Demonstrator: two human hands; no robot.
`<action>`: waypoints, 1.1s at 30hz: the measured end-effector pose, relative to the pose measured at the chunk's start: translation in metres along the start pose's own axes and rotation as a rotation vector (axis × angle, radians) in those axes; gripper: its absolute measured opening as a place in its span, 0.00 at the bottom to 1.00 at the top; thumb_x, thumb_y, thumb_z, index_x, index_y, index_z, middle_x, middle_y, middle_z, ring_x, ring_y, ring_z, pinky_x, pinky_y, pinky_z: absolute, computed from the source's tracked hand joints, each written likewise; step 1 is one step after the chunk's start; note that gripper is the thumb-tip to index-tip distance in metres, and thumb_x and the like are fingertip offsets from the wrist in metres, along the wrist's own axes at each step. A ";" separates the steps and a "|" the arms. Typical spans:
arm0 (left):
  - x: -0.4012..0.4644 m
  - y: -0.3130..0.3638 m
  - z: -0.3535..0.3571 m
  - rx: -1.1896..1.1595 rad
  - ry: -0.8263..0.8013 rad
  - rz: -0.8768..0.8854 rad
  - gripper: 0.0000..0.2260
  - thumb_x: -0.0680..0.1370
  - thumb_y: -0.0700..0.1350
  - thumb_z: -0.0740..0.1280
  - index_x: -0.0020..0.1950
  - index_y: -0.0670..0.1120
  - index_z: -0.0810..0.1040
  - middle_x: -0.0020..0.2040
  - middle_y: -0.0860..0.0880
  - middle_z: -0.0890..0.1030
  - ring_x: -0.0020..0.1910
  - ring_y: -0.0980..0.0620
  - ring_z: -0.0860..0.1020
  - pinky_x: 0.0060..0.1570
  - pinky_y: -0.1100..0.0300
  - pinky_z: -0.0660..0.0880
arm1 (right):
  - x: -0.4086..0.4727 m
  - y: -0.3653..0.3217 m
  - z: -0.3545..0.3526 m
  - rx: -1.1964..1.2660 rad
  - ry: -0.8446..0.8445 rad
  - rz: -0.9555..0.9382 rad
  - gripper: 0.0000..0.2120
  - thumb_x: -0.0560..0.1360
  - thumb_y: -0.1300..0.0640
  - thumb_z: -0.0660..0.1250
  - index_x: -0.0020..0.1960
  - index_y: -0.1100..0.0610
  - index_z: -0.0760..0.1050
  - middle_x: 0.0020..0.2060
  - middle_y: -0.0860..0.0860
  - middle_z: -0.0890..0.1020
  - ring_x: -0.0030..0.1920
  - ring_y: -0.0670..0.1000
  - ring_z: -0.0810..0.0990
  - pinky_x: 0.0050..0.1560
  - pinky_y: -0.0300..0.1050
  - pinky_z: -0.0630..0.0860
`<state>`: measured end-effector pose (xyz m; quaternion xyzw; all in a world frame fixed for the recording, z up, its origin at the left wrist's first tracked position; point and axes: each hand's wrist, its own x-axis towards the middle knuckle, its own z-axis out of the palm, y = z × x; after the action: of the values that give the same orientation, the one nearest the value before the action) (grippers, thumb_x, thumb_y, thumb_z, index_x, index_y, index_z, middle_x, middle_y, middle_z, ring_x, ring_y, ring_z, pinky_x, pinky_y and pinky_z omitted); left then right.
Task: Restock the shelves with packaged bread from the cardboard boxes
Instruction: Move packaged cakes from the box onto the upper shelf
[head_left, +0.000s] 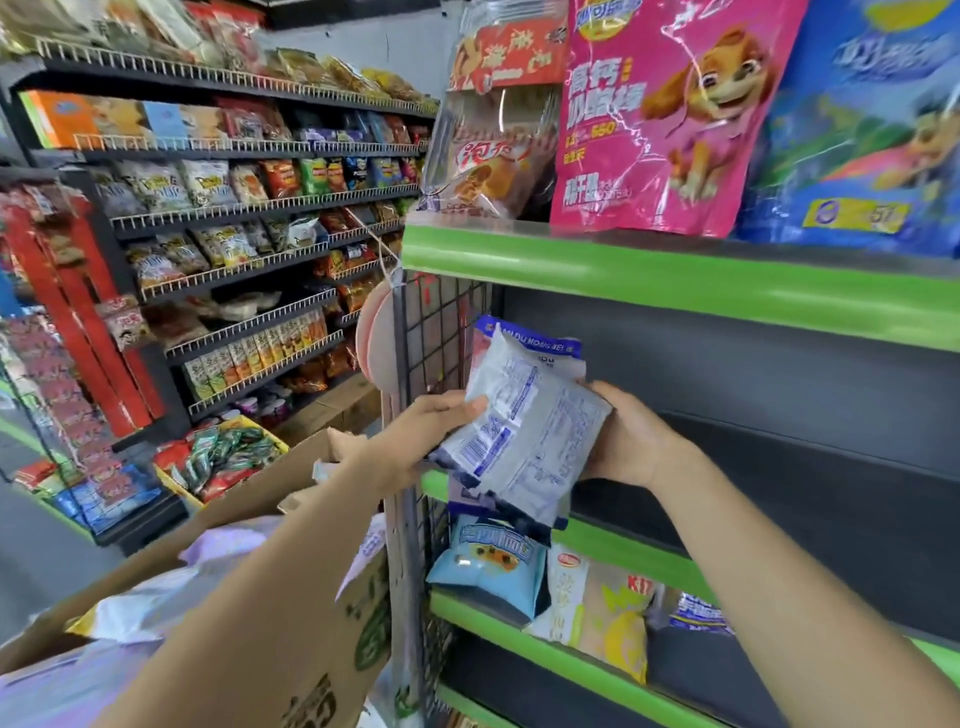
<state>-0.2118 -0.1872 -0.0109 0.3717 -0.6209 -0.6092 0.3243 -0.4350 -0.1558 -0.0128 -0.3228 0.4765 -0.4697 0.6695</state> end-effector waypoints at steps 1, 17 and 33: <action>0.006 0.000 0.002 0.002 0.006 -0.025 0.09 0.79 0.46 0.63 0.47 0.45 0.81 0.42 0.49 0.85 0.39 0.54 0.83 0.43 0.61 0.78 | 0.002 -0.003 -0.004 -0.003 0.010 0.000 0.14 0.78 0.46 0.55 0.43 0.52 0.75 0.38 0.55 0.82 0.43 0.55 0.78 0.44 0.51 0.73; 0.051 0.005 0.006 -0.079 0.351 -0.100 0.09 0.81 0.44 0.60 0.53 0.41 0.76 0.50 0.38 0.80 0.43 0.44 0.79 0.50 0.53 0.76 | 0.132 -0.060 -0.015 -0.360 0.453 -0.526 0.10 0.78 0.60 0.62 0.59 0.59 0.71 0.52 0.55 0.75 0.51 0.51 0.73 0.50 0.49 0.72; 0.059 -0.001 0.000 0.002 0.408 -0.151 0.10 0.82 0.46 0.59 0.45 0.45 0.77 0.44 0.41 0.83 0.40 0.44 0.81 0.44 0.55 0.78 | 0.211 -0.058 -0.023 -0.861 0.683 -0.409 0.18 0.80 0.56 0.57 0.67 0.64 0.65 0.65 0.63 0.73 0.63 0.62 0.74 0.59 0.50 0.70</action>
<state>-0.2420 -0.2377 -0.0149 0.5329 -0.5135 -0.5433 0.3965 -0.4535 -0.3738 -0.0400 -0.4814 0.7411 -0.4310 0.1823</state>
